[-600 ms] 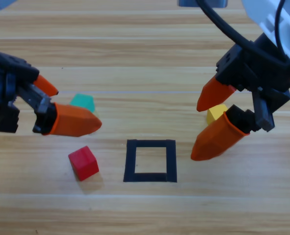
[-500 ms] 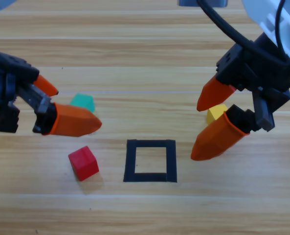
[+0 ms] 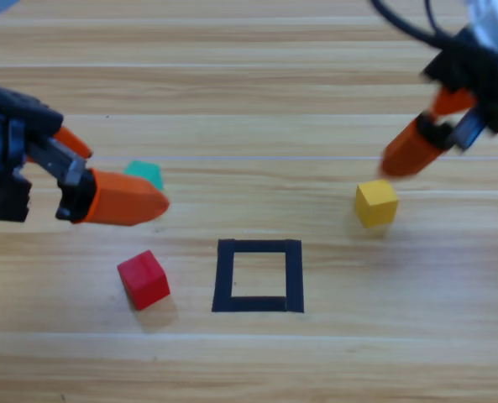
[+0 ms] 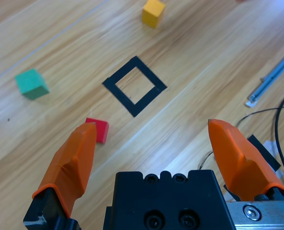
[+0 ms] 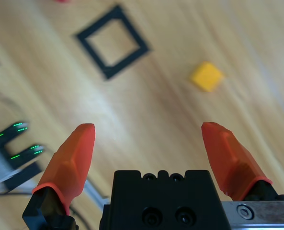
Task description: Stack the blocks in the rectangular block: red at the bottom, yellow in the middle, green on top
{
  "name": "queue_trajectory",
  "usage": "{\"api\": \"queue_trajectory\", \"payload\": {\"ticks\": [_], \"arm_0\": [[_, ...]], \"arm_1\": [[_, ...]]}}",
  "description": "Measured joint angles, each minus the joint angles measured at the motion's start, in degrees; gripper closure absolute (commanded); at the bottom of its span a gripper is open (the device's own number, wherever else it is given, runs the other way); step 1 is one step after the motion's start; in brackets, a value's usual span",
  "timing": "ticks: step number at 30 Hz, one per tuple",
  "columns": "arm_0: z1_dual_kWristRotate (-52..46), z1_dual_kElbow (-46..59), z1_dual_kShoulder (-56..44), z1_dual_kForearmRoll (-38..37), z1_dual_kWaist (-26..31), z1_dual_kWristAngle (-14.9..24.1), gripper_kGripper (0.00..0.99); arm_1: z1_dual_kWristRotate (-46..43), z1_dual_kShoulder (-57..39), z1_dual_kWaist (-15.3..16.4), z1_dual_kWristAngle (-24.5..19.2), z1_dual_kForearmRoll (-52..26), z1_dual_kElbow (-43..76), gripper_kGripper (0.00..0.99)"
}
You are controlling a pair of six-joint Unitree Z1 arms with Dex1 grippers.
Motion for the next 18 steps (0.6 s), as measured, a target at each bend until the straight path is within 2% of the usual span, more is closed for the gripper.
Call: {"api": "queue_trajectory", "payload": {"ticks": [1,4,7,11,15,18], "arm_0": [[-1.68,-0.21,0.24,1.02,0.00,0.64,0.000],[-8.05,-1.37,2.26,5.21,0.62,2.55,0.000],[-13.09,-4.27,7.13,8.17,2.99,2.54,0.001],[-18.35,-12.49,17.67,15.78,5.49,2.54,0.002],[-21.91,-13.78,26.09,16.24,7.67,1.73,0.017],[-25.08,-13.88,29.79,16.24,9.44,0.19,0.019]], "arm_1": [[1.08,0.30,-0.81,-3.60,0.00,-0.04,0.000],[4.70,2.34,-2.22,-7.86,0.00,-1.25,0.000],[8.42,6.47,-3.36,-9.14,-0.68,-2.77,0.000],[13.12,12.19,-4.03,-10.86,-0.74,-3.82,0.000],[17.80,18.82,-4.78,-10.41,-0.74,-8.26,0.000],[17.93,22.86,-5.91,-9.66,-0.77,-10.12,0.000]]}}
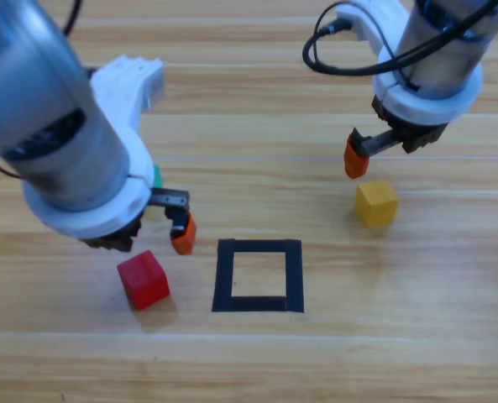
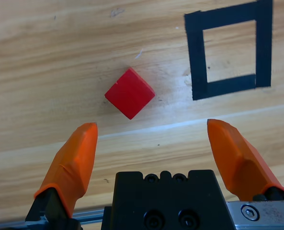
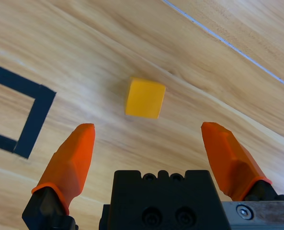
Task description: Stack the blocks in the rectangular block: red at the bottom, yellow in the middle, green on top
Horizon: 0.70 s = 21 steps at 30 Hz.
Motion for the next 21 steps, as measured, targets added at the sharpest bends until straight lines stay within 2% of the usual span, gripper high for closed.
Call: {"api": "queue_trajectory", "payload": {"ticks": [4,12,17,21], "arm_0": [[-8.84,-1.53,2.10,0.81,2.66,-1.77,0.019],[-25.17,-3.92,4.58,2.64,4.14,-2.27,0.024],[-28.40,-3.99,5.73,2.69,5.95,-5.85,0.031],[-29.95,-3.99,8.14,2.70,7.32,-6.79,0.033]], "arm_1": [[1.14,3.63,-1.34,0.02,-0.65,-0.96,0.000],[1.92,7.96,-3.18,0.02,-3.99,-1.52,0.000],[1.95,8.34,-3.28,0.06,-4.66,-1.52,0.000],[1.95,8.65,-3.31,0.93,-5.24,-1.51,0.000]]}}
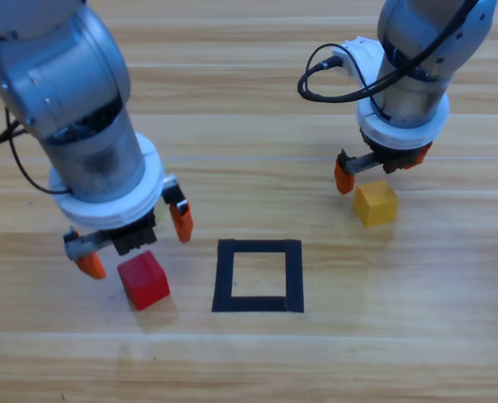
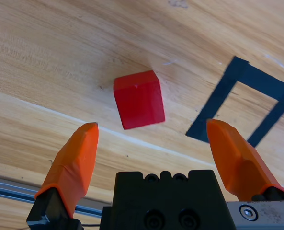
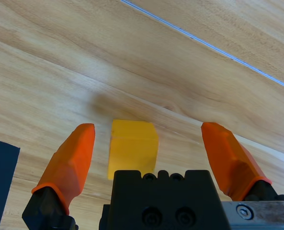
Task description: Stack the blocks in the rectangular block: red at the bottom, yellow in the middle, green on top
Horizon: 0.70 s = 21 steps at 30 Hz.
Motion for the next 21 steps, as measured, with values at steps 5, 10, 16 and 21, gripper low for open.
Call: {"api": "queue_trajectory", "payload": {"ticks": [5,10,16,21], "arm_0": [[-1.75,0.24,1.69,0.00,1.10,-0.78,0.033],[-1.83,0.77,2.42,0.00,1.42,-0.98,0.033],[-2.34,2.27,4.14,-0.92,1.48,-1.64,0.056],[-2.34,3.81,4.78,-2.91,1.48,-2.05,0.114]], "arm_1": [[1.50,0.12,-0.03,1.90,-0.55,1.08,0.007],[3.00,0.13,-0.09,4.97,-0.57,2.62,0.126],[5.03,0.13,-0.12,7.79,-0.57,4.00,0.530],[3.17,0.13,-0.12,7.79,-0.67,4.00,0.901]]}}
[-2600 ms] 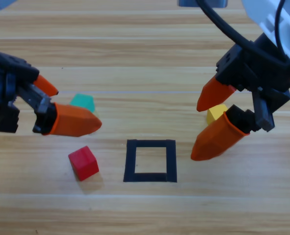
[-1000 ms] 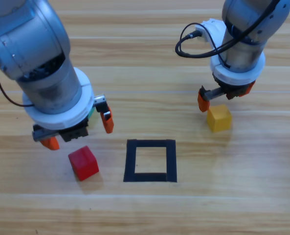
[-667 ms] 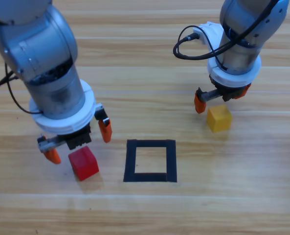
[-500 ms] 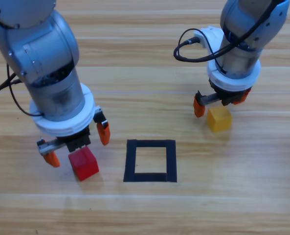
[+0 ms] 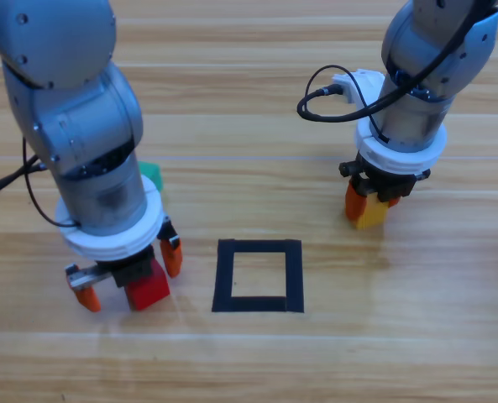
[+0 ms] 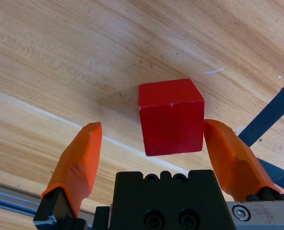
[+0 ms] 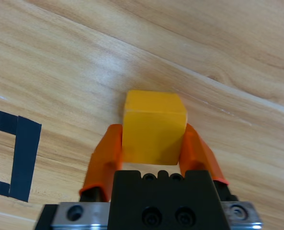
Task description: Stack the blocks in the rectangular block: red at the bottom, yellow in the middle, green on top
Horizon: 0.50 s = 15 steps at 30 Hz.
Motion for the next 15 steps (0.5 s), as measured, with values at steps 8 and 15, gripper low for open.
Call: {"api": "queue_trajectory", "payload": {"ticks": [8,15], "arm_0": [[0.56,0.77,1.95,-3.63,0.00,-0.57,0.198],[1.24,0.79,2.37,-4.24,0.03,-0.66,0.324]], "arm_1": [[-3.94,-0.21,0.00,-1.03,-0.11,0.35,0.990],[-3.94,-3.32,0.00,-1.15,4.26,-0.07,0.990]]}}
